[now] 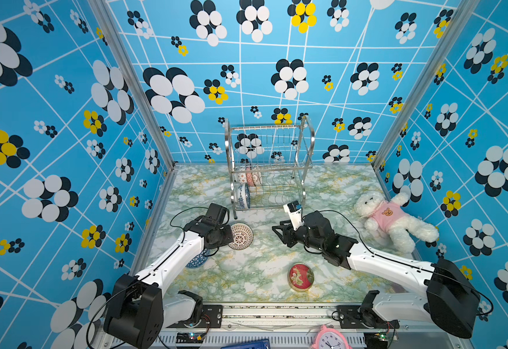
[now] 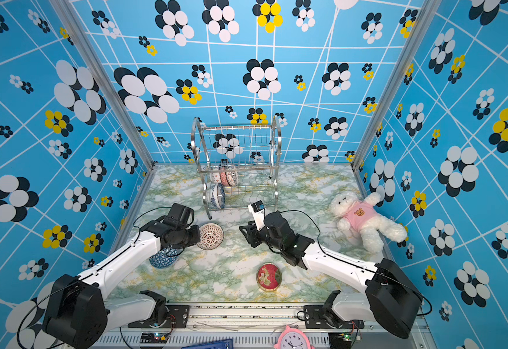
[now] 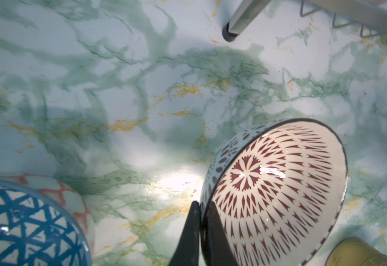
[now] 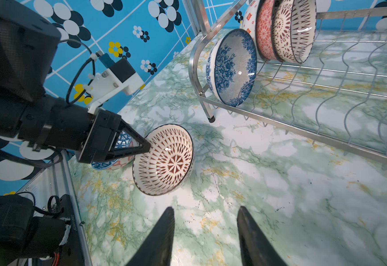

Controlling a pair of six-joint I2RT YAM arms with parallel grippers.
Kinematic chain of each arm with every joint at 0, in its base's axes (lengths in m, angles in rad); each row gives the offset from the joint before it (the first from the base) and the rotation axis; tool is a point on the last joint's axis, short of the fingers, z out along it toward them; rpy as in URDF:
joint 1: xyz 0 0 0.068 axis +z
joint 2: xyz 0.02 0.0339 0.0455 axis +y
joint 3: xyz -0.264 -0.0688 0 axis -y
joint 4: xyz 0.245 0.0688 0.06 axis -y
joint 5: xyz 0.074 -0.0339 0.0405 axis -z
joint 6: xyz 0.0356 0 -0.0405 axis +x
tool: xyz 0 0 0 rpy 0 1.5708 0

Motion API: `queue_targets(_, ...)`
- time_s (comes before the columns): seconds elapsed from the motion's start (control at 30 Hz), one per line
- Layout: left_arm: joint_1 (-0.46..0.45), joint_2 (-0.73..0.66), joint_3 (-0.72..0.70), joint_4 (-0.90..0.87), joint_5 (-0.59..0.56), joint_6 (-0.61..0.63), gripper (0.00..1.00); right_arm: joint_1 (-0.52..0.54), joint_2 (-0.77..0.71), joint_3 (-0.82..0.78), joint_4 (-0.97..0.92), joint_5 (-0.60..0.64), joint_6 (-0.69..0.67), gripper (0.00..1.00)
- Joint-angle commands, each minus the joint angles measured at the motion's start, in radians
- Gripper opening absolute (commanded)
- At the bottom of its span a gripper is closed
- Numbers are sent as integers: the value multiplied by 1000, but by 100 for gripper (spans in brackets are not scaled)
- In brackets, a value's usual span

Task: Load bowls into a dish rack
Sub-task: Move the bowl to the center of the table.

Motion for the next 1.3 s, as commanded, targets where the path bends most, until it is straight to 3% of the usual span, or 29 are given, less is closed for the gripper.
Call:
queue_targets(0.0,-69,-21,-9,12,-13,-71,2,-50,-59,-25,-69,33,36,47)
queue_targets(0.37,-298,150,107,38,-68,-122,2,-142,-204,-68,-230,94,41,47)
queue_targets(0.77,-359,242,166,59,-67,-125,13,-149,-253,-55,-303,91,-22,48)
queue_targets(1.07,-339,183,168,15,-67,-93,42,-143,-238,56,-430,78,-95,51)
queue_targets(1.27,-269,108,169,-49,-38,-52,59,-83,-212,94,-496,83,-129,53)
